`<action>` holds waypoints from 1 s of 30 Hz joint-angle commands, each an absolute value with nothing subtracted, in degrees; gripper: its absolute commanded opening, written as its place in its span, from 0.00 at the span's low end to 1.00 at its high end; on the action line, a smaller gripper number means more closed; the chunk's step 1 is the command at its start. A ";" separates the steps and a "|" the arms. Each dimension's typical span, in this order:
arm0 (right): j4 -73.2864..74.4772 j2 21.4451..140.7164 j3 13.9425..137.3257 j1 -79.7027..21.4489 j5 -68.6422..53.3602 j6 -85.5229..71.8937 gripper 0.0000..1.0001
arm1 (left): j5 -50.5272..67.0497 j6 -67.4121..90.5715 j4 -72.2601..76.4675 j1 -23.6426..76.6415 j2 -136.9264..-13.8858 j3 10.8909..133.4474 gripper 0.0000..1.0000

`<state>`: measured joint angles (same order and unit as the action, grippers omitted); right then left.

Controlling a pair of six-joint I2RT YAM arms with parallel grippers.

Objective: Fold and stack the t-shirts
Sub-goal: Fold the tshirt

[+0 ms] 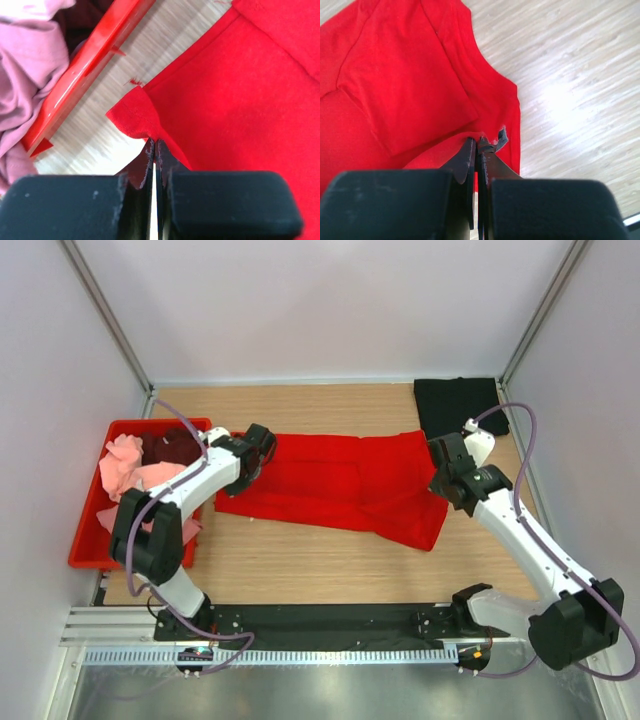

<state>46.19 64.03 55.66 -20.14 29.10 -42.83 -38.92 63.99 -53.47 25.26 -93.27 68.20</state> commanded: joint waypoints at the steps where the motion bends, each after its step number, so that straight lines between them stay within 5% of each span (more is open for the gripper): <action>1: 40.96 66.69 60.11 -18.90 31.99 -37.54 0.01 | -41.39 62.93 -53.79 24.17 -95.71 71.98 0.00; 30: 28.91 79.89 68.90 -18.10 27.95 -17.93 0.01 | -44.03 63.11 -56.60 20.57 -108.98 82.53 0.00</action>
